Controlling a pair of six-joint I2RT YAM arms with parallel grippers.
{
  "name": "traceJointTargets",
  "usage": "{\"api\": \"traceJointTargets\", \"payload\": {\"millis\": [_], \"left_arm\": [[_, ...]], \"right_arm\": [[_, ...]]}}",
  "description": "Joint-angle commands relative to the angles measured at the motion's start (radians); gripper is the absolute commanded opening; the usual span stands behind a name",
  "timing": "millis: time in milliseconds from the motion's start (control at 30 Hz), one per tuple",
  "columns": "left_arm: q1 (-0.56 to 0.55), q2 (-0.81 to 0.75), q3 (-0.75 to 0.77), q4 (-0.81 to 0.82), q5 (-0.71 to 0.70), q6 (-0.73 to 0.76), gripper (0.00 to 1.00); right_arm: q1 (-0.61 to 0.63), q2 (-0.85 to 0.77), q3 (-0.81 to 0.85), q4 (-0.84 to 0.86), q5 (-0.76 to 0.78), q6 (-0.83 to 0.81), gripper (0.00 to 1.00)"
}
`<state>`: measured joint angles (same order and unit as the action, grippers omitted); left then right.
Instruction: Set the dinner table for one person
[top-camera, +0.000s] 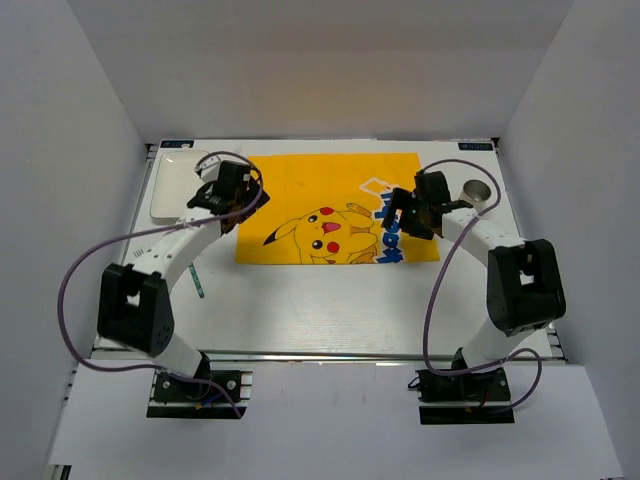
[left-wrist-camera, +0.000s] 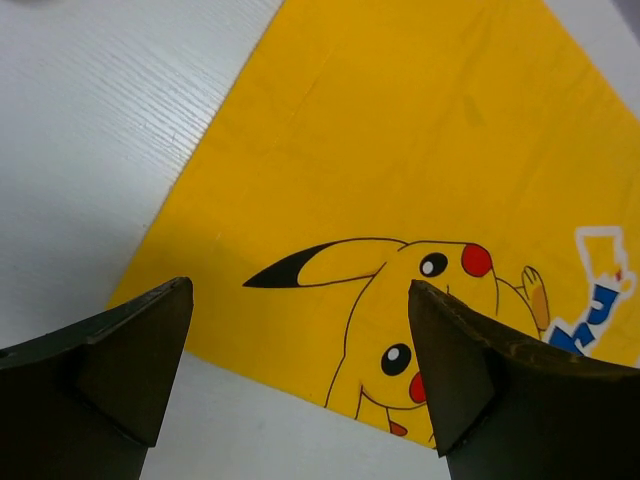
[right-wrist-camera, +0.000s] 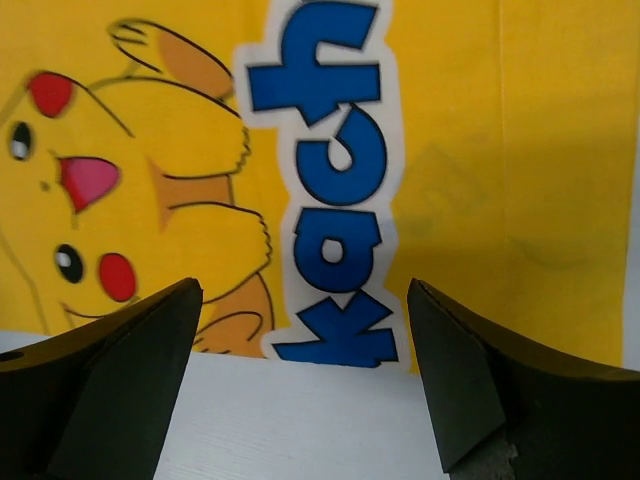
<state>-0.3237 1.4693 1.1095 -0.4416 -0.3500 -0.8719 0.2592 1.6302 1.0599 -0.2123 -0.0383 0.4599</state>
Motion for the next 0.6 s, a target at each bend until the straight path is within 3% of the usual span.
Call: {"api": "traceJointTargets", "payload": {"millis": [0, 133, 200, 233, 300, 467, 567], "left_arm": [[0.015, 0.084, 0.173, -0.242, -0.024, 0.005, 0.98], [0.025, 0.152, 0.331, -0.377, -0.081, 0.001, 0.98], [0.038, 0.145, 0.374, -0.459, -0.118, -0.054, 0.98], [0.058, 0.132, 0.366, -0.465, -0.139, -0.071, 0.98], [0.098, 0.088, 0.316, -0.436, -0.132, -0.114, 0.98], [0.251, 0.121, 0.337, -0.499, -0.078, -0.292, 0.98], [0.336, 0.073, 0.227, -0.360, -0.025, -0.352, 0.98]], "right_arm": [[0.035, 0.025, 0.067, -0.111, 0.135, -0.013, 0.89], [0.067, 0.096, 0.181, -0.215, 0.198, -0.014, 0.89], [0.081, -0.007, 0.114, -0.161, 0.154, -0.010, 0.89], [0.087, -0.065, 0.071, -0.054, 0.008, -0.010, 0.89], [0.103, -0.219, -0.026, 0.028, -0.111, -0.003, 0.89], [0.172, -0.397, -0.115, 0.057, -0.257, -0.012, 0.89], [0.196, -0.476, -0.173, 0.141, -0.466, -0.010, 0.89]]}}
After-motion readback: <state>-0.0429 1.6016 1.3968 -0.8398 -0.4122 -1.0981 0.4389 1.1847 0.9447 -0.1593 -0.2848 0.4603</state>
